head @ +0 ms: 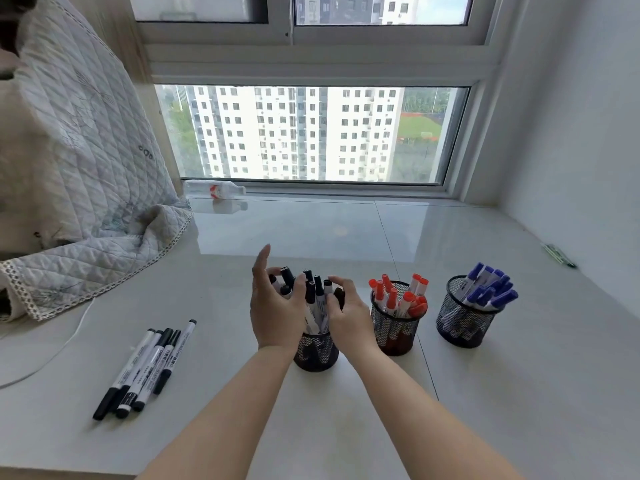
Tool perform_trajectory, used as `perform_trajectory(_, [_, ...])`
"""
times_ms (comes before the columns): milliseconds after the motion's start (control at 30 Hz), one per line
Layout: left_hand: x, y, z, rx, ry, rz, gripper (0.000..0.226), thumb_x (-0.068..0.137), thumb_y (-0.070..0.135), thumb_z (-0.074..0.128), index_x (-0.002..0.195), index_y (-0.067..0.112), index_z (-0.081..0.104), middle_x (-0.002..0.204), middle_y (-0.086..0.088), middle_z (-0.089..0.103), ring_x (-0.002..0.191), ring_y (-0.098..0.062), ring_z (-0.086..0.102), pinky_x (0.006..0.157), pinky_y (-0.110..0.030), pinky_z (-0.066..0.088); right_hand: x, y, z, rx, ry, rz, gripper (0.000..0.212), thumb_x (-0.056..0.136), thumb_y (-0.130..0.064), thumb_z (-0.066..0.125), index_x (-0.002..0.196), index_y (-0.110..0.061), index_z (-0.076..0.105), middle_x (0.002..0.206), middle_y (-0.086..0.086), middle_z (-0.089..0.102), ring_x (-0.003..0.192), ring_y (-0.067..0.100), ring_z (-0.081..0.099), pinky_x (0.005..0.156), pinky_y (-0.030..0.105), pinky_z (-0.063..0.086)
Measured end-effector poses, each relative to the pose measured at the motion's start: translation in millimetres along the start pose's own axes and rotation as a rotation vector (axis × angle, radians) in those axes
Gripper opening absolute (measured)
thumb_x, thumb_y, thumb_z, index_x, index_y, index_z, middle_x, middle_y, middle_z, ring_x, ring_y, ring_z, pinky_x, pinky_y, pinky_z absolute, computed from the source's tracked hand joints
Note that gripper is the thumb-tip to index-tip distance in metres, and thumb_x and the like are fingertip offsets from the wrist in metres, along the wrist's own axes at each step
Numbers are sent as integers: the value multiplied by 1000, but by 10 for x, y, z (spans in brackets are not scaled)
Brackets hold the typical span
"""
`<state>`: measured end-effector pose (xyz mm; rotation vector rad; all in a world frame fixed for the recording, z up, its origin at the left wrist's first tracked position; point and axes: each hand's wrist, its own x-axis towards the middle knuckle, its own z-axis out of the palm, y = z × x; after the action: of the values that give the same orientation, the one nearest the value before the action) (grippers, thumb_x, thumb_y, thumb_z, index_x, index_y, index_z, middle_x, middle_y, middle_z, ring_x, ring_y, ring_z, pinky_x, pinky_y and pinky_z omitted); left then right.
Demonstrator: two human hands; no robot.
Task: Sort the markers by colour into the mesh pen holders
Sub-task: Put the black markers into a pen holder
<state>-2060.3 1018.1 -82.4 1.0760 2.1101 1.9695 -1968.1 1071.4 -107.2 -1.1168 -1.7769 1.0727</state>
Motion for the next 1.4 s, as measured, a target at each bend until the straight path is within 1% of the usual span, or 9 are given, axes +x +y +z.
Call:
perform_trajectory(133, [-25,-38,-46,96,-88,155,23,84,18,64,106,20,60,91,3,60,75,-17,61,72,-32,52,9,-5,-23,-26,-16,-19,27,94,-24,43,119,-32,48,97,0,62,78,15,58,63,27,42])
perform_trajectory(267, [-33,-85,-64,153,-121,247,10,83,20,67,92,19,64,86,4,63,66,1,55,66,-24,47,17,-17,-30,-7,-34,-17,26,94,-24,44,119,-31,50,98,1,61,80,16,56,67,26,40])
perform_trajectory(533, [-74,-204,-183,492,-126,494,19,78,26,72,95,18,71,96,-4,62,87,-29,56,63,-37,52,49,-62,-94,-78,-81,-35,26,95,-28,45,120,-29,50,112,3,62,100,20,58,80,33,48])
perform_trajectory(667, [-62,-159,-308,655,-252,455,40,90,47,44,123,30,57,127,-2,48,108,-27,46,79,-43,47,29,-168,-81,-169,9,-50,29,94,-33,44,122,-25,50,121,3,54,111,17,49,86,29,39])
perform_trajectory(800, [-80,-322,-624,683,-299,427,57,89,57,18,141,36,30,139,3,35,115,-20,37,87,-39,39,-169,-441,58,-253,288,-391,31,88,-30,45,115,-17,53,110,1,54,103,14,42,84,25,31])
perform_trajectory(1000, [104,-826,-1346,675,-95,123,40,92,35,43,119,10,58,114,-15,56,105,-35,49,86,-45,41,-498,-681,604,-212,186,-828,20,82,-16,47,91,-6,63,82,6,59,79,21,51,70,29,41])
perform_trajectory(1133, [261,-1164,-1765,859,-59,-139,34,89,29,54,118,11,56,118,-17,53,112,-36,43,83,-46,41,-595,-540,1032,-239,-137,-627,16,84,-12,50,95,-10,62,87,3,61,85,23,56,71,32,45])
perform_trajectory(1267, [398,-1401,-1925,957,-151,-276,48,91,44,46,127,12,48,127,-17,45,119,-34,38,91,-44,39,-515,-370,1493,-328,-404,-200,25,91,-25,46,113,-18,55,108,1,58,99,19,54,81,29,40])
perform_trajectory(1400, [439,-1536,-1920,993,-163,-364,55,90,53,39,129,15,46,130,-14,44,121,-31,40,97,-42,36,-457,-291,1844,-310,-571,21,38,91,-35,47,126,-20,47,118,3,55,109,20,52,90,30,39])
